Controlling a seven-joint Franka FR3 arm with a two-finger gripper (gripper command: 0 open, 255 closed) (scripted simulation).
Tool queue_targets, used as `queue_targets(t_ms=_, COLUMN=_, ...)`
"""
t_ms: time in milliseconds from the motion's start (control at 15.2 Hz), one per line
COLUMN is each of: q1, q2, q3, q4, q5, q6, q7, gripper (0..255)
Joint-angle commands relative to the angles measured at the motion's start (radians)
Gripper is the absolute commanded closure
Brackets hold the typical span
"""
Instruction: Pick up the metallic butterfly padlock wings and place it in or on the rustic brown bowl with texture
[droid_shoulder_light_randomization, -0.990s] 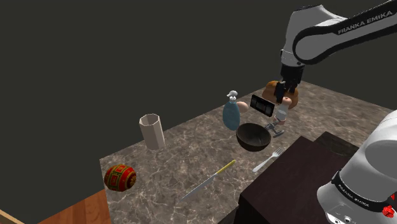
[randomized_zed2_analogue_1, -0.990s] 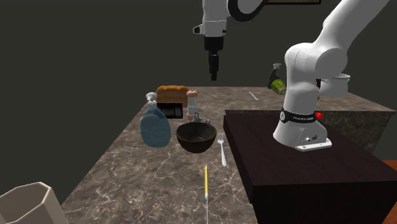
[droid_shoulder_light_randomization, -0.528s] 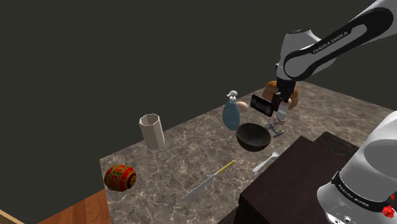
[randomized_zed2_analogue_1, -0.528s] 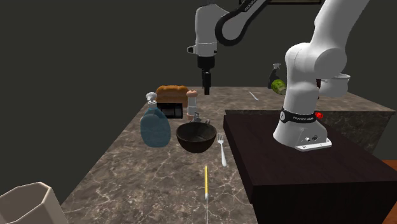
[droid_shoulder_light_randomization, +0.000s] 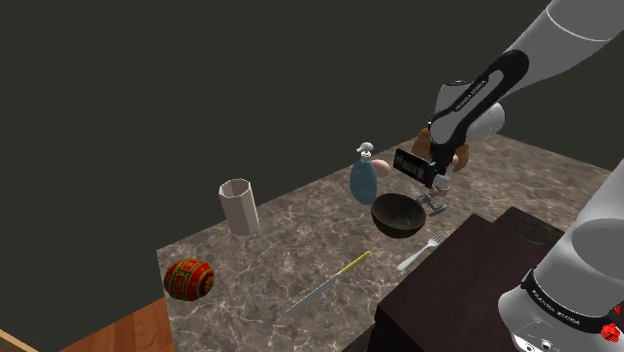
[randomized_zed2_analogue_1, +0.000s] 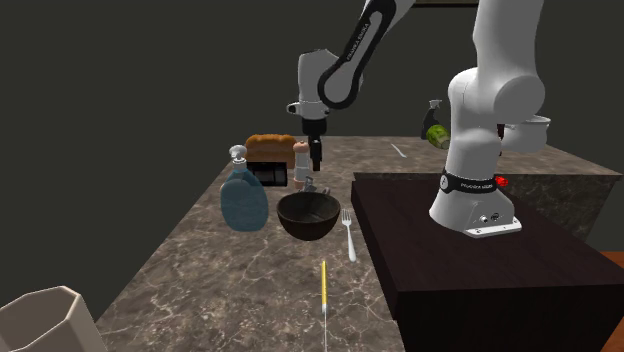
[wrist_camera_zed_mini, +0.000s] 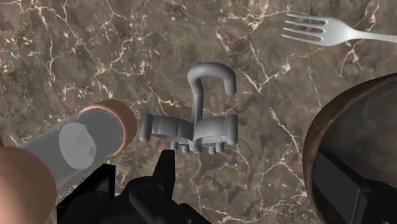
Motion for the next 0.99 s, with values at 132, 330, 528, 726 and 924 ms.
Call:
queue_targets(t_ms=132, q1=-0.04, q2=0.195, q3=0.027, q4=0.071, q5=0.152, q6=0.115, q7=-0.16, gripper=0)
queue_targets(t_ms=330, q1=-0.112, q2=0.328, q3=0.091, q4=0.144, q5=0.242, q6=0.17, q7=-0.26, gripper=0)
queue_targets(t_ms=528, q1=-0.136, q2=0.374, q3=0.117, q4=0.155, q5=0.26, q6=0.206, q7=-0.274, gripper=0)
queue_targets(t_ms=726, q1=-0.157, q2=0.421, q3=0.14, q4=0.168, q5=0.279, q6=0.24, q7=-0.288, gripper=0)
queue_targets(t_ms=924, q1=-0.168, q2=0.445, q3=0.152, q4=0.176, q5=0.287, q6=0.257, q7=-0.295, gripper=0)
